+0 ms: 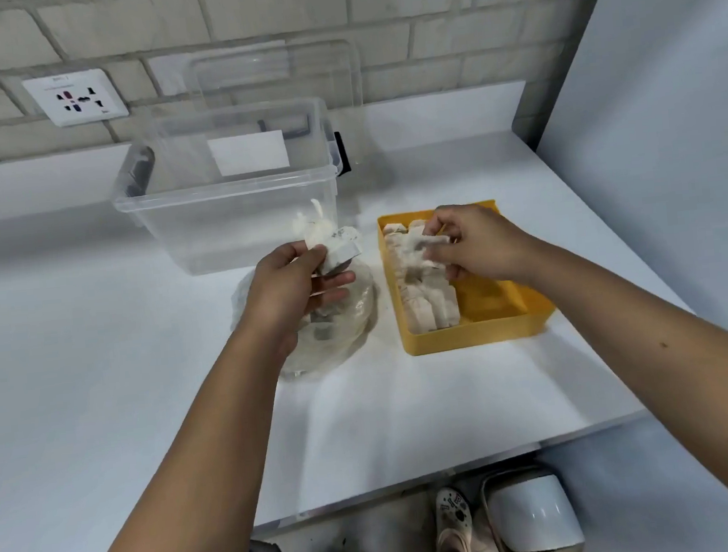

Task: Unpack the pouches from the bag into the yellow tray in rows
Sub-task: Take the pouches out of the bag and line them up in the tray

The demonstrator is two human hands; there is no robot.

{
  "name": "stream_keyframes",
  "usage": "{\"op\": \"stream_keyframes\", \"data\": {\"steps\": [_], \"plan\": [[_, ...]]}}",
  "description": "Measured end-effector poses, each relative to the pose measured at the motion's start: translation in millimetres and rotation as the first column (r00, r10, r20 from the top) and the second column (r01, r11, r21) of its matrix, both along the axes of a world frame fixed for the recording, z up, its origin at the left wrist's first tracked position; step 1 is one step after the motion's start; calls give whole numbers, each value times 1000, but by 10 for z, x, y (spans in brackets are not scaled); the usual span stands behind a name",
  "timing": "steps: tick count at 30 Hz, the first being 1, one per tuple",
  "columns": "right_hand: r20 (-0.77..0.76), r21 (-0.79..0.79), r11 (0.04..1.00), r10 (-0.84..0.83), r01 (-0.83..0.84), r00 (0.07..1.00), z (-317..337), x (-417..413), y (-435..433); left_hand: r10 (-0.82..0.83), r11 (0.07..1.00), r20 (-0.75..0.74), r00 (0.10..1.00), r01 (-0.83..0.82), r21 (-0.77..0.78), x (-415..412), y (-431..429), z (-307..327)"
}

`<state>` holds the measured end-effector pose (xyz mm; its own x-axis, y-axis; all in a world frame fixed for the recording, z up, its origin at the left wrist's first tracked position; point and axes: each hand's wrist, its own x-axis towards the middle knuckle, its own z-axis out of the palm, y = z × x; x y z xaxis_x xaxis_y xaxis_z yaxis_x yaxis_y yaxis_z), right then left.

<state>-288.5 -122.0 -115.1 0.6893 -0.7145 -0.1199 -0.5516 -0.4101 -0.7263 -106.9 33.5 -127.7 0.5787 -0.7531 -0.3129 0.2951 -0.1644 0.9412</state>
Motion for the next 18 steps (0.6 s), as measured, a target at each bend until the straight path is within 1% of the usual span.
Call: {"op": "stream_keyframes", "data": {"steps": [3,6,9,13,18], "plan": [[-170,-53,996,60,-70,984,-41,-219,-68,-49,999,-11,999,49,10,-142,-141,-40],[-263,-79,990,93,-118,960,-110,-320,-105,-86,996,-18,996,86,21,-228,-226,-74],[-314,-100,987,90,-127,945,-175,-344,-112,-110,993,-24,994,110,34,-273,-288,-112],[-332,-85,981,138,-176,933,-246,-313,-101,-122,992,-30,992,123,42,-318,-332,-140],[-404,-137,961,165,-239,900,-316,-249,-82,-135,990,-26,991,136,42,-355,-356,-151]]}}
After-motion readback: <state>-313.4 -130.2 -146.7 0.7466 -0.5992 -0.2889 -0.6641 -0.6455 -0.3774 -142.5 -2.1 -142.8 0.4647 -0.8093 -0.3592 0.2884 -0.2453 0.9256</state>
